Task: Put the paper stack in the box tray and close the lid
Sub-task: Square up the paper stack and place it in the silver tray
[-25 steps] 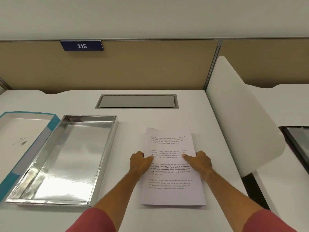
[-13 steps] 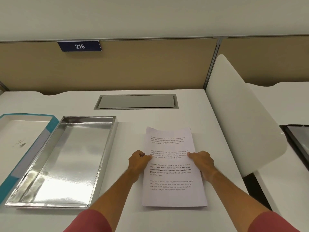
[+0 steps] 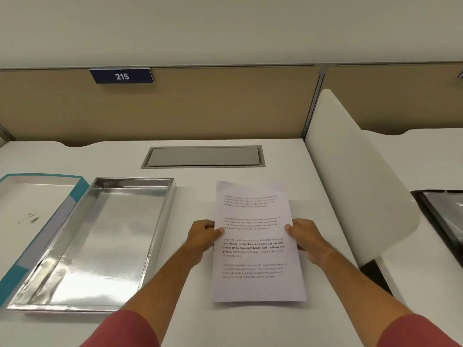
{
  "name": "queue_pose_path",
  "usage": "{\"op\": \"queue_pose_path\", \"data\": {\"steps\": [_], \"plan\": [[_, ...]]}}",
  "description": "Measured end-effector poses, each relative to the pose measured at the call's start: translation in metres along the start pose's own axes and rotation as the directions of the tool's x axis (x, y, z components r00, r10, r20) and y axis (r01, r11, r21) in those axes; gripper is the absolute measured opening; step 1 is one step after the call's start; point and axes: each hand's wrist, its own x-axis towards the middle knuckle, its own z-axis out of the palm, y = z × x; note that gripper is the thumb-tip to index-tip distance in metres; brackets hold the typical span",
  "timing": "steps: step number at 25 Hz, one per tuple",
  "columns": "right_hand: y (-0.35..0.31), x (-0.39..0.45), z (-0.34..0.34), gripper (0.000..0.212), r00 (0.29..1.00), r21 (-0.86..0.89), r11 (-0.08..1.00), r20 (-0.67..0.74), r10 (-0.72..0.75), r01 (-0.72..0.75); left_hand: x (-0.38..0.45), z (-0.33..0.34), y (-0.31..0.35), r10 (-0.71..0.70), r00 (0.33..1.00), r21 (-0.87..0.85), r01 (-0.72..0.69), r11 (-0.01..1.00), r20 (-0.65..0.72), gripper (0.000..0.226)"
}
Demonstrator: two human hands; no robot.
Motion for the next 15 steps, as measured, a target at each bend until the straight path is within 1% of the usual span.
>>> {"op": "queue_pose_path", "data": {"steps": [2, 4, 6, 8, 10, 15], "plan": [[-0.018, -0.003, -0.004, 0.013, 0.991, 0.029, 0.992, -0.041, -0.125, 0.127, -0.005, -0.005, 0.02, 0.11, 0.994, -0.019, -0.111, 0.994, -0.02, 0.014], [-0.036, -0.008, -0.011, 0.015, 0.966, 0.046, 0.966, -0.06, -0.252, 0.254, -0.012, -0.012, 0.04, 0.233, 0.972, -0.007, -0.233, 0.972, -0.033, 0.015], [-0.048, -0.015, -0.016, 0.017, 0.926, 0.07, 0.924, -0.047, -0.374, 0.377, -0.021, -0.018, 0.054, 0.348, 0.936, 0.023, -0.347, 0.938, -0.048, 0.014], [-0.054, -0.021, -0.017, 0.018, 0.883, 0.085, 0.879, -0.04, -0.467, 0.469, -0.029, -0.022, 0.062, 0.43, 0.901, 0.057, -0.427, 0.903, -0.062, 0.013], [-0.051, -0.024, -0.017, 0.014, 0.857, 0.076, 0.854, -0.034, -0.514, 0.515, -0.035, -0.025, 0.061, 0.466, 0.882, 0.093, -0.46, 0.883, -0.07, 0.014], [-0.038, -0.028, -0.018, 0.011, 0.835, 0.021, 0.834, -0.022, -0.55, 0.551, -0.045, -0.022, 0.06, 0.513, 0.856, 0.202, -0.492, 0.847, -0.066, 0.016]]}}
